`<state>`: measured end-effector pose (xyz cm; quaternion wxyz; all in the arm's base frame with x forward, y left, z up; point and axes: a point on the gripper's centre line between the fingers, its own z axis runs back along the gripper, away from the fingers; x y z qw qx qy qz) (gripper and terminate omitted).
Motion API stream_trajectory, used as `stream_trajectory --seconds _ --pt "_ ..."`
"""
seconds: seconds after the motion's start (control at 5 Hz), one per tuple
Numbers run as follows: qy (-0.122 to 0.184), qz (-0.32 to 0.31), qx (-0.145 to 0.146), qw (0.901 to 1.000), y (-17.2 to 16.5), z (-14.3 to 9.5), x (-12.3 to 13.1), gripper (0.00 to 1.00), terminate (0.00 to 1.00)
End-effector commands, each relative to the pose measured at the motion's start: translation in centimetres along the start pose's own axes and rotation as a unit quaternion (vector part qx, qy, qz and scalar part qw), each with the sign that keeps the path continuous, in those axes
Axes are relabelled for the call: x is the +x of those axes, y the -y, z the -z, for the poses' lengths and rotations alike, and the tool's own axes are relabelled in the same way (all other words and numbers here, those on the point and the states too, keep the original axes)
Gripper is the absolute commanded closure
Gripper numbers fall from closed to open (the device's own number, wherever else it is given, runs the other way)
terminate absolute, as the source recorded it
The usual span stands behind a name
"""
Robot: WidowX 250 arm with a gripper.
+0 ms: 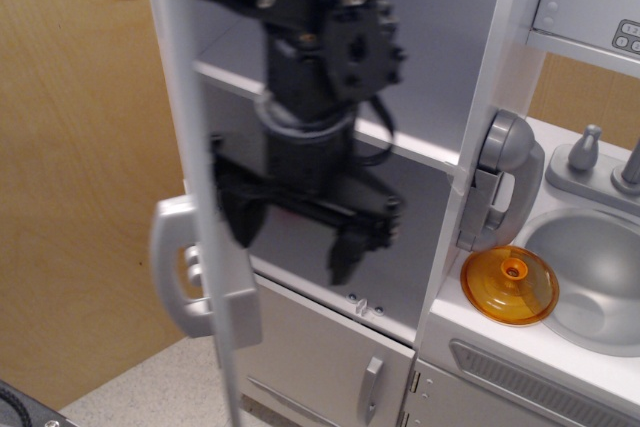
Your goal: Open fridge
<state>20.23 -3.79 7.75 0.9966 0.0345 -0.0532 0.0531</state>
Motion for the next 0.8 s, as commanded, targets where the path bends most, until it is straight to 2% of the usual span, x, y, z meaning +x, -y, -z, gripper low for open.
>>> stream_trajectory --seconds 0.0,0.2,0.4,0.6 --pt "-0.016 -0.070 0.036 0.9968 -7.9 -0.3 -0.8 0.00 0.00" --pt "-0.033 -0.102 0.066 0.9920 -11.4 1.4 0.0 0.00 0.00" --pt "-0.024 -0.133 0.086 0.9871 -14.4 2.5 1.3 0.00 0.00" --pt "-0.001 -0.149 0.087 0.9850 -16.9 3.5 2.9 0.00 1.00"
